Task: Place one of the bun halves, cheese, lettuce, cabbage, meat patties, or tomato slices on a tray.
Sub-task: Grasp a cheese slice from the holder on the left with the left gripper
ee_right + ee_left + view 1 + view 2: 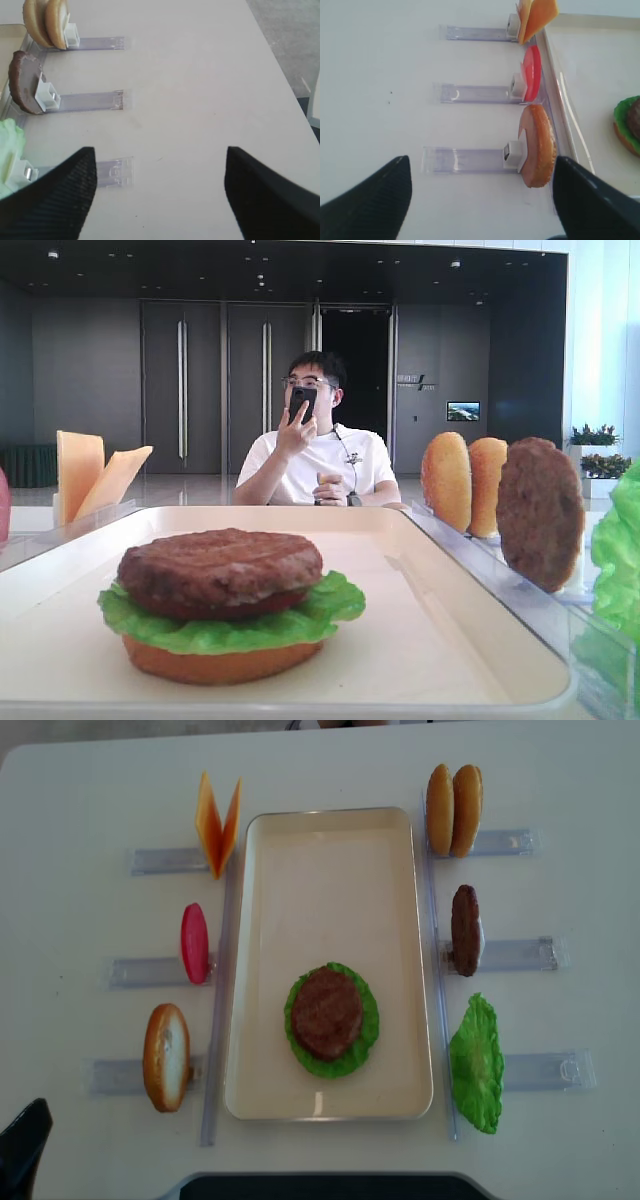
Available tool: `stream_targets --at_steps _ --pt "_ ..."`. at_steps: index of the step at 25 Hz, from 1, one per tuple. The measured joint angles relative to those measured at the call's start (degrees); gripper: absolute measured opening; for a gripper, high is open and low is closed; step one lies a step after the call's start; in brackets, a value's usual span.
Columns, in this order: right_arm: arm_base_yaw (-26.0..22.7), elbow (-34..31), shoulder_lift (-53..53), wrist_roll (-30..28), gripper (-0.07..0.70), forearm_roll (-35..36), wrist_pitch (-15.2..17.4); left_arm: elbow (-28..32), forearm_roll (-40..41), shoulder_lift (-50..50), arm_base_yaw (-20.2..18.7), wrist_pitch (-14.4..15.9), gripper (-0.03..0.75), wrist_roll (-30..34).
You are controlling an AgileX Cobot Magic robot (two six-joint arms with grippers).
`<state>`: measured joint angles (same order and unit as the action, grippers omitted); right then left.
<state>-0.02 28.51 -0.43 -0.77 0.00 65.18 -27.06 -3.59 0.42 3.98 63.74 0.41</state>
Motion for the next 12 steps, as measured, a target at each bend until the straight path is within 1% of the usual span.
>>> stream_targets --at_steps 7,9,12 --pt "0.0 0.0 0.0 0.0 0.535 0.0 0.0 -0.1 0.0 5.7 0.0 0.2 0.685 0.2" --pt "0.0 0.0 0.0 0.0 0.535 0.0 0.0 -1.0 0.1 7.6 0.0 1.6 0.685 0.2" --pt "0.0 0.0 0.0 0.0 0.535 0.0 0.0 -3.4 1.0 10.6 0.0 5.1 0.685 0.2"
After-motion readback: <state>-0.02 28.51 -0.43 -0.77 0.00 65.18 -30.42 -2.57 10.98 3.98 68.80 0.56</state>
